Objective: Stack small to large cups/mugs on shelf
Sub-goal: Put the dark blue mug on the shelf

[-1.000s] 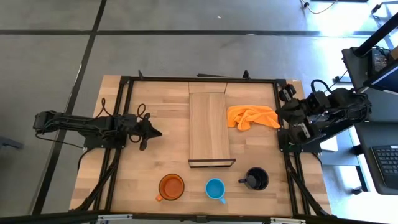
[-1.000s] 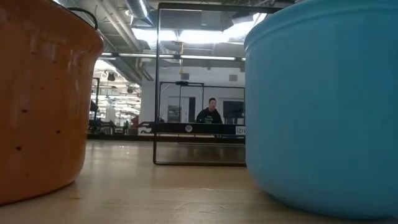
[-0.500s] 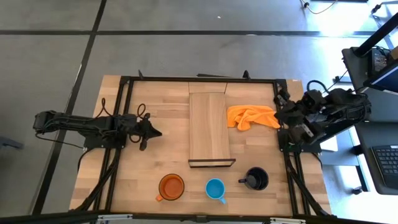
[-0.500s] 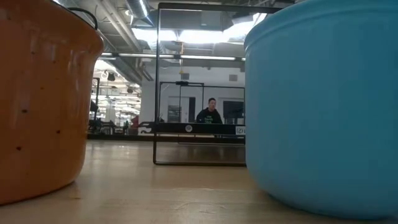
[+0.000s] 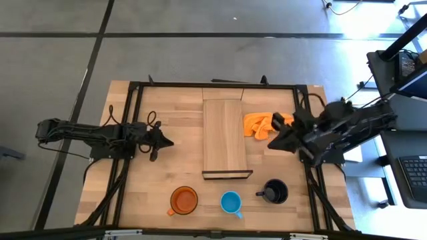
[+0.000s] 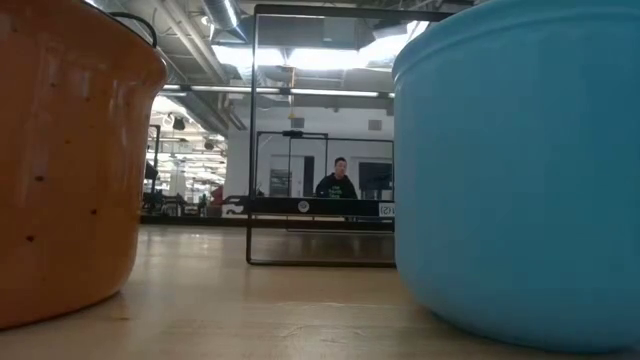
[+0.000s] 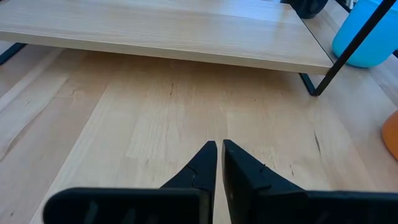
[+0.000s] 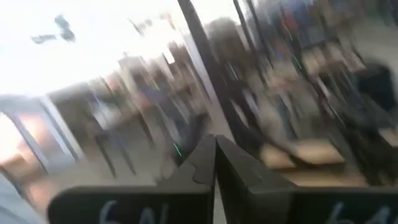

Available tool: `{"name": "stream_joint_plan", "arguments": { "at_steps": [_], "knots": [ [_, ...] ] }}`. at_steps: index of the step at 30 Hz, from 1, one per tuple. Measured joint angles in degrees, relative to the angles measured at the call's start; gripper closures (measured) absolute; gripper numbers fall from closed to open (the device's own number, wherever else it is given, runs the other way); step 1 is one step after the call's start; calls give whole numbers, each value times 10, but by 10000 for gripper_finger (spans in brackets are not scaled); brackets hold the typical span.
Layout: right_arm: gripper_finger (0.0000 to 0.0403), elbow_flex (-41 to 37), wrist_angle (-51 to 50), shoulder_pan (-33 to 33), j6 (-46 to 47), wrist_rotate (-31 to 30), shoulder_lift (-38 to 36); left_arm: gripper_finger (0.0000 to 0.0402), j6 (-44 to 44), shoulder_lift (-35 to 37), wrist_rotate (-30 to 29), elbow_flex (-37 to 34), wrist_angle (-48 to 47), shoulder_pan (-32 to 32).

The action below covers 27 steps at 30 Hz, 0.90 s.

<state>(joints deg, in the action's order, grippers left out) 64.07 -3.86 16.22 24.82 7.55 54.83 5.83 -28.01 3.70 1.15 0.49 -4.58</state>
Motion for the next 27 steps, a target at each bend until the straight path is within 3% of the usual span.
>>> {"name": "stream_joint_plan", "arguments": {
  "at_steps": [2, 6, 9, 12, 18, 23, 27],
  "knots": [
    [388, 94, -184, -14, -55, -19, 30, 382, 0, 0, 0, 0, 0, 0],
    [388, 281, -535, -11, -129, -146, 104, 382, 0, 0, 0, 0, 0, 0],
    [388, 372, -739, 4, -67, -152, 157, 382, 0, 0, 0, 0, 0, 0],
    [386, 406, -865, 41, 12, -152, 199, 382, 0, 0, 0, 0, 0, 0],
    [325, 339, -814, 159, 170, -117, 210, 382, 0, 0, 0, 0, 0, 0],
    [237, 251, -822, 241, 277, -177, 220, 382, 0, 0, 0, 0, 1, 0],
    [181, 171, -770, 284, 347, -203, 222, 382, 0, 0, 0, 0, 1, 0]
  ]
}}
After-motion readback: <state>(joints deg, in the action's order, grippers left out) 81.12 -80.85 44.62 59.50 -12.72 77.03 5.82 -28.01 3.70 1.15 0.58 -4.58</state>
